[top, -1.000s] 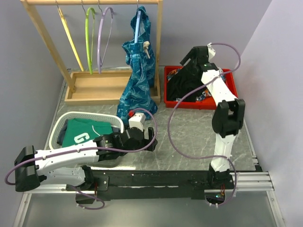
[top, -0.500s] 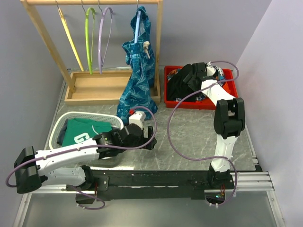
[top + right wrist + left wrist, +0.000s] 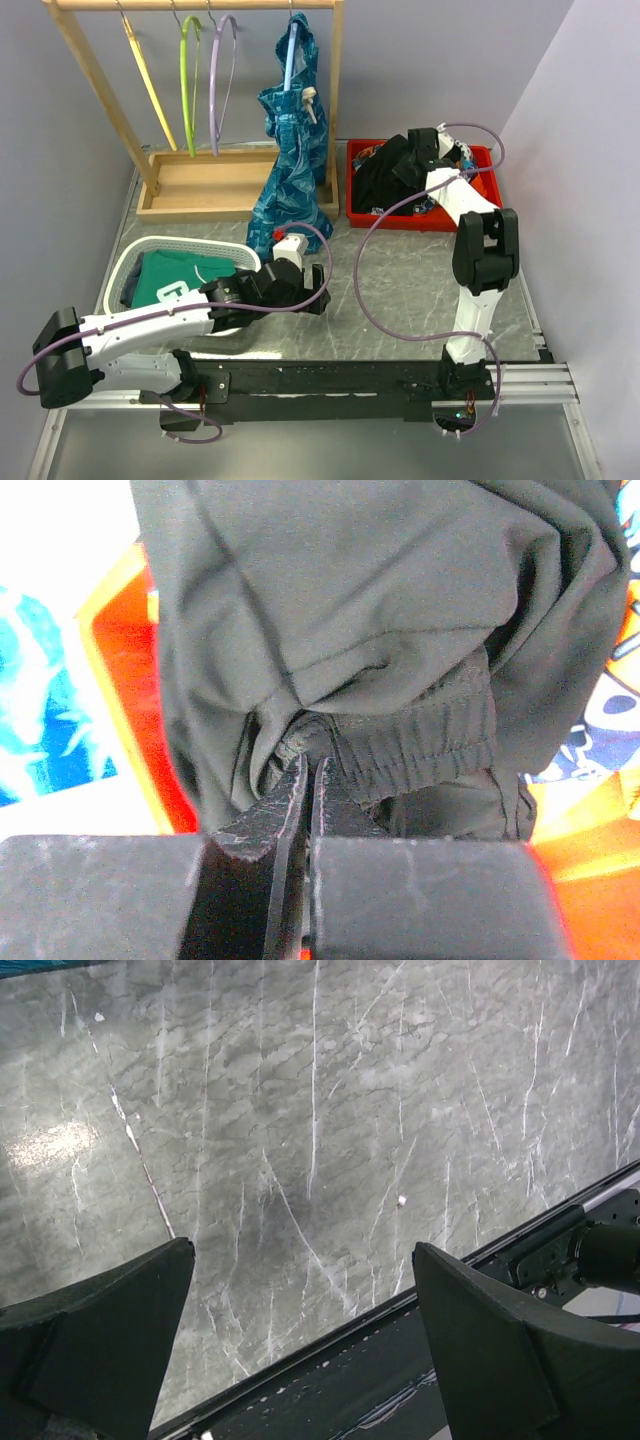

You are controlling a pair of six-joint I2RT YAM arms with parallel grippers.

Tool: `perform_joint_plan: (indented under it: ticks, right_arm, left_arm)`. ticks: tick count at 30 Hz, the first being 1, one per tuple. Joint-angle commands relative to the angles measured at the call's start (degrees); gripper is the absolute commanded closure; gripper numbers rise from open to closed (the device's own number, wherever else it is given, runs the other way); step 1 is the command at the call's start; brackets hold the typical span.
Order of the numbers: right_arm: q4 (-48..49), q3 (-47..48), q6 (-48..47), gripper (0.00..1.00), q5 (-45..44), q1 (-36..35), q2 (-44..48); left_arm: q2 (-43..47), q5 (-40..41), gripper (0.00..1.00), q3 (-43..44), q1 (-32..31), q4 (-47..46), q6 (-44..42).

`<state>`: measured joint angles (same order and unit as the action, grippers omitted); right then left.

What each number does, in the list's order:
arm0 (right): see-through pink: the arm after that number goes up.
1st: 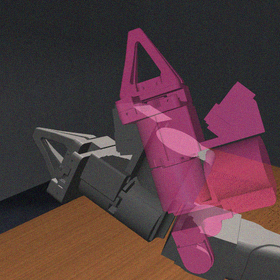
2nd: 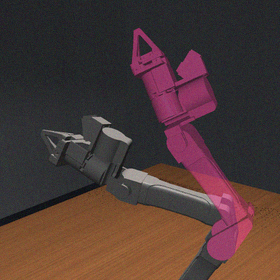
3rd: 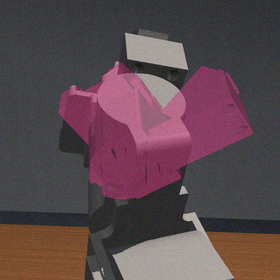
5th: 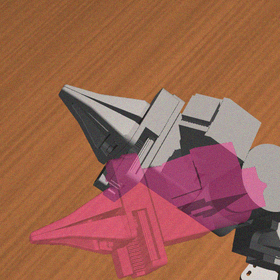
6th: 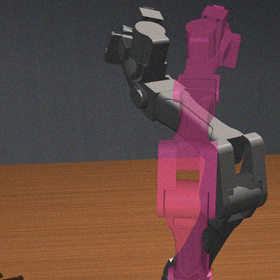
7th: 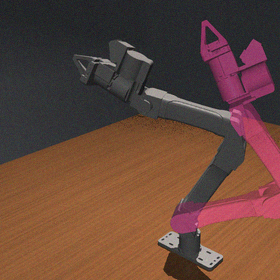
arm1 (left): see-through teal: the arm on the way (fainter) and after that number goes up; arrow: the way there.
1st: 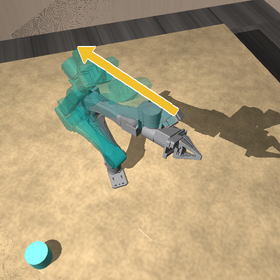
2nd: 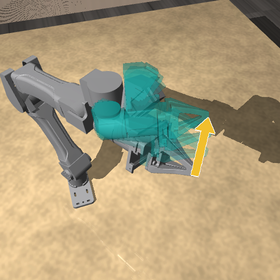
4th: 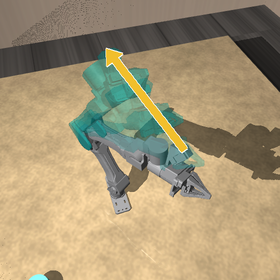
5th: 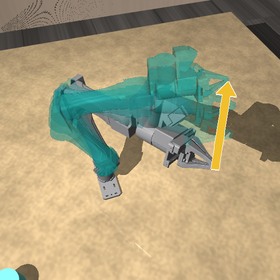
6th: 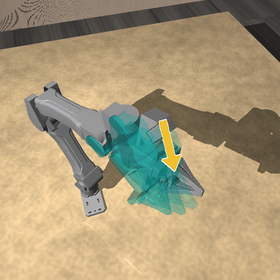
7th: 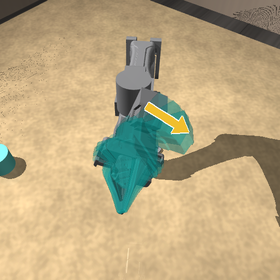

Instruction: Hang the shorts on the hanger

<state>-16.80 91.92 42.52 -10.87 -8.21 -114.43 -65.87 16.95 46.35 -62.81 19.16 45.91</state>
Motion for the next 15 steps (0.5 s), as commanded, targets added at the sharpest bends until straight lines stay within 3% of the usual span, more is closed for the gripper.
perform_joint_plan:
  ticks: [1, 15]
  right_arm:
    - [3.3, -0.5, -0.6, 1.00, 0.5, 0.3, 10.1]
    - [-0.8, 3.2, -5.7, 1.00, -1.8, -2.6, 32.1]
  left_arm:
    - [0.0, 1.4, 0.03, 3.3, 0.2, -0.1, 0.7]
    - [1.1, 4.8, 0.03, 7.3, 0.2, 0.7, -1.1]
